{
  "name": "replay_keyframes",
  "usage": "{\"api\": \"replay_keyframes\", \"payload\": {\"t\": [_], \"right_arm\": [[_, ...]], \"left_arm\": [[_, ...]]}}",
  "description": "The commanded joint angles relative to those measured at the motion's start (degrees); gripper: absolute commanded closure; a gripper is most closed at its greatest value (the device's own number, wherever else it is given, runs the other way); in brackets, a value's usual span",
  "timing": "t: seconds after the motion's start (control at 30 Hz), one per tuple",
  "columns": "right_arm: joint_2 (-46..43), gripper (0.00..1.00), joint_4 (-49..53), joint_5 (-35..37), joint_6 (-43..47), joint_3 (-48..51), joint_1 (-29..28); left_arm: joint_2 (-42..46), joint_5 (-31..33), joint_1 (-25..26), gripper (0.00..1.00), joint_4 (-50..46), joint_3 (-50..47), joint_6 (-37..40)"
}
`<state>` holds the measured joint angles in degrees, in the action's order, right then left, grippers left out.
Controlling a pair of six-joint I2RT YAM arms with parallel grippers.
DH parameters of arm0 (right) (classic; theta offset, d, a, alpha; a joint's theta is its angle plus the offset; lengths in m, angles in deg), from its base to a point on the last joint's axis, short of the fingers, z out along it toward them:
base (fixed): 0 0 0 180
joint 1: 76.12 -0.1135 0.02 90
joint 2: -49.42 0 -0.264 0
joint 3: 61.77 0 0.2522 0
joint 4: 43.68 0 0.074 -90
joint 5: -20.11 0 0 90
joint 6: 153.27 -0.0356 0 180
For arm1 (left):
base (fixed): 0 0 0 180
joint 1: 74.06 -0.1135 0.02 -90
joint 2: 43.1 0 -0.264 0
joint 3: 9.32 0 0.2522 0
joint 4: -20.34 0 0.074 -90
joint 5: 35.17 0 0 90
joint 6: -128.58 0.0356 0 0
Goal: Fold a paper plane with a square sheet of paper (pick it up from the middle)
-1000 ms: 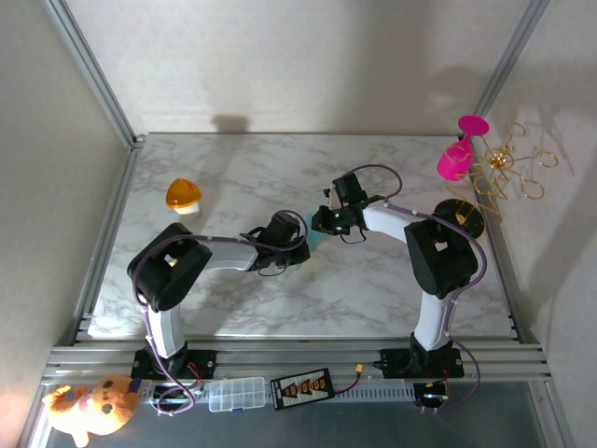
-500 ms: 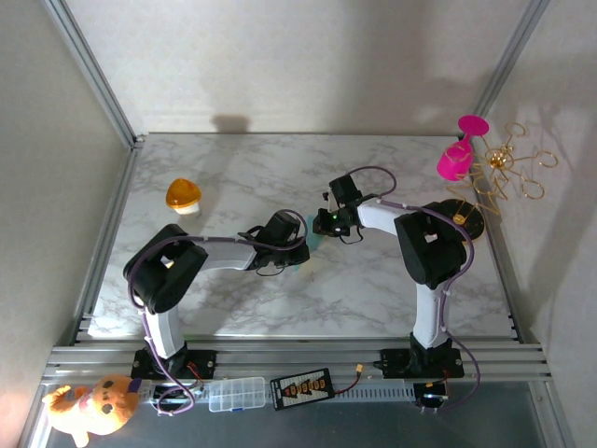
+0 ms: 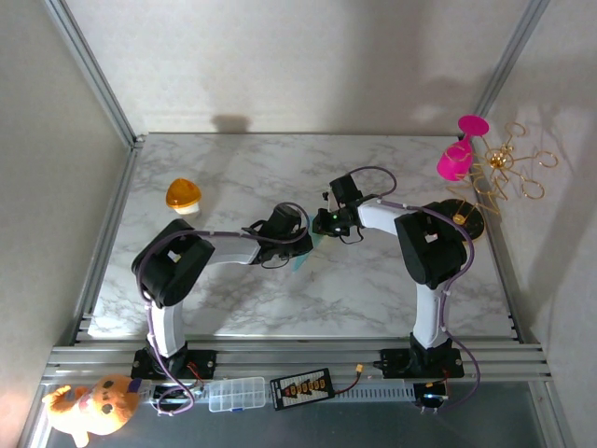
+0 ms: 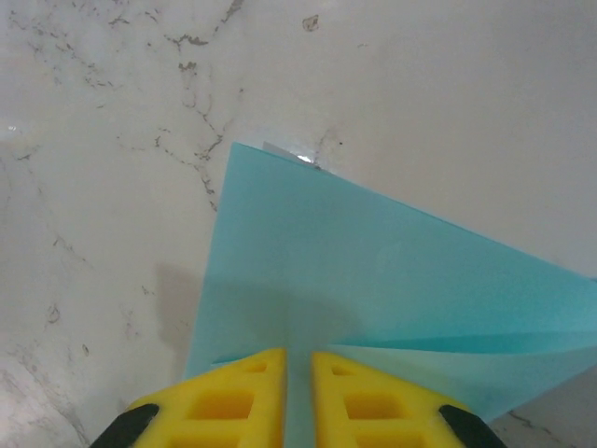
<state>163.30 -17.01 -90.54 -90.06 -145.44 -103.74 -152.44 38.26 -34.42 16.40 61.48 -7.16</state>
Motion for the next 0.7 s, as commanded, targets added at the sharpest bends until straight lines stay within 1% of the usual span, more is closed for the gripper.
{"api": "replay_keyframes", "payload": {"t": [0.0,0.1,0.2,0.5,0.67], "right_arm": [[-2.81,0.84,0.64,-1.53,0.05,-0.82,0.45],[-4.36,0.84,-1.1,-3.22,0.14,0.39,0.27],[-5.12,0.84,-2.42,-3.29,-0.1,2.66,-0.23],[-3.19,0.84,-3.71,-3.91,0.27,6.37,-0.88],[-1.17,0.84,-3.28,-1.94,0.43,5.85,0.16]], "left_arm": [[-1.13,2.2,-0.44,1.0,-2.75,1.02,-0.26],[-1.57,2.52,-0.44,1.0,-4.26,1.24,0.15],[-1.63,2.86,-0.44,1.0,-4.75,0.82,0.2],[-2.1,4.36,-0.37,1.0,-7.91,0.47,-0.34],[-2.19,4.49,-0.3,1.0,-10.14,-0.45,0.84]]}}
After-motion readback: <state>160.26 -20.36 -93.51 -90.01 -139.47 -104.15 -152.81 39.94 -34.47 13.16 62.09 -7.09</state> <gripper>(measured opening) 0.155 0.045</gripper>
